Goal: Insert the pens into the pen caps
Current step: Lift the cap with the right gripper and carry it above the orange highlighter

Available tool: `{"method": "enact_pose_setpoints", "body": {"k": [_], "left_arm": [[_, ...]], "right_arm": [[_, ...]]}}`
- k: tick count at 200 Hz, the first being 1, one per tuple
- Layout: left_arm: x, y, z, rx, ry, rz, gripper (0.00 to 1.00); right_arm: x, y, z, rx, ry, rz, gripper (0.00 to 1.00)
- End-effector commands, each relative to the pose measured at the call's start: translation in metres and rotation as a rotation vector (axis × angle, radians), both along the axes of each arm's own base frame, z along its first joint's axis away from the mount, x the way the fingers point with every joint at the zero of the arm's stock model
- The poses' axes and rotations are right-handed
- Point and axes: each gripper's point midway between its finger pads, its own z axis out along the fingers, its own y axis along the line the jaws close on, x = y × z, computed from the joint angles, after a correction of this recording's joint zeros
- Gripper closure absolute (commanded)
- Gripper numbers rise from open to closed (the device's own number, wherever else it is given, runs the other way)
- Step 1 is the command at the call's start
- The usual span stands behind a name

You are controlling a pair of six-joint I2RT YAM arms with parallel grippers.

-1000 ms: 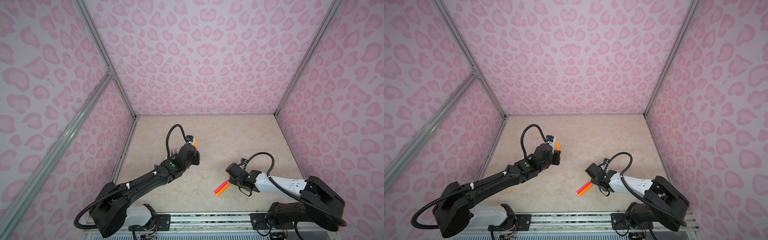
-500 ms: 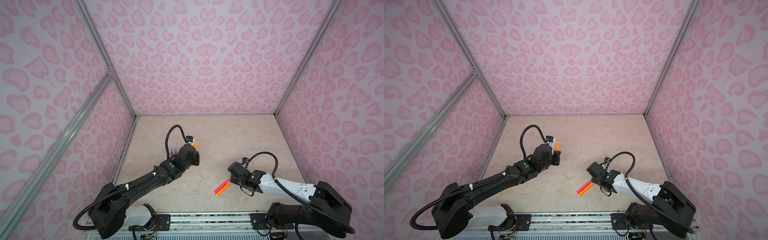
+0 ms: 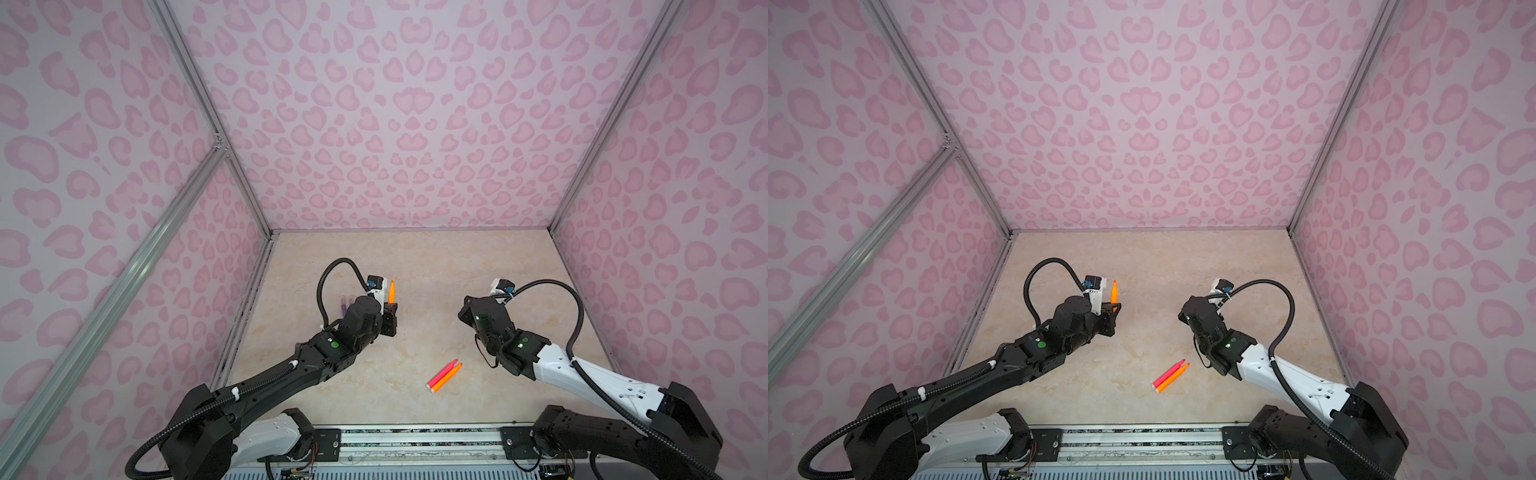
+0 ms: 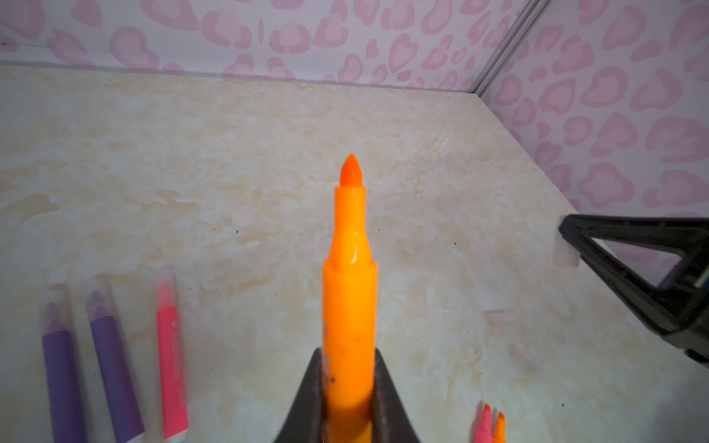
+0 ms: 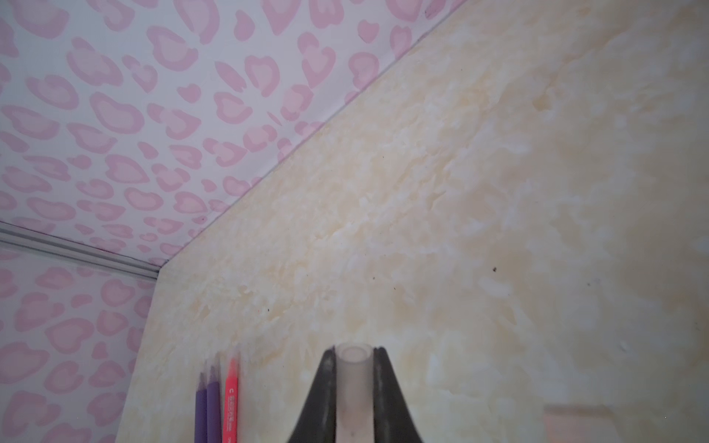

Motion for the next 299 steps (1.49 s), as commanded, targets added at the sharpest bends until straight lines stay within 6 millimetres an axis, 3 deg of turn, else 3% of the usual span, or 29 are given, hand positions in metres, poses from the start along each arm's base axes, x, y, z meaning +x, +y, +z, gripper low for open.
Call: {"method": "enact_pose_setpoints", "body": {"k": [1, 57, 121, 165, 235, 299], "left_arm": [[-0.004, -0.018, 0.016, -0.067, -0.03, -0.08, 0.97], [-0.014, -0.053, 0.009, -0.074, 0.007, -0.242, 0.97], [-0.037, -0.095, -0.002, -0.029, 0.02, -0.386, 0.97], [-0.045, -0.104, -0.001, -0.057, 0.025, -0.433, 0.97], [-0.051, -0.118, -0.005, -0.081, 0.053, -0.481, 0.97], [-0.05, -0.119, -0.008, -0.066, 0.056, -0.481, 0.97]], "right_arm": [[0.02, 0.004, 0.018, 0.013, -0.096, 0.03, 0.93], [0.047, 0.003, 0.034, -0.022, -0.159, 0.162, 0.93], [0.042, 0.03, 0.035, 0.021, -0.184, 0.317, 0.95], [0.033, 0.057, 0.04, 0.079, -0.21, 0.411, 0.97], [0.014, 0.056, 0.055, 0.19, -0.274, 0.436, 0.97], [0.006, 0.061, 0.062, 0.225, -0.293, 0.467, 0.97]]}}
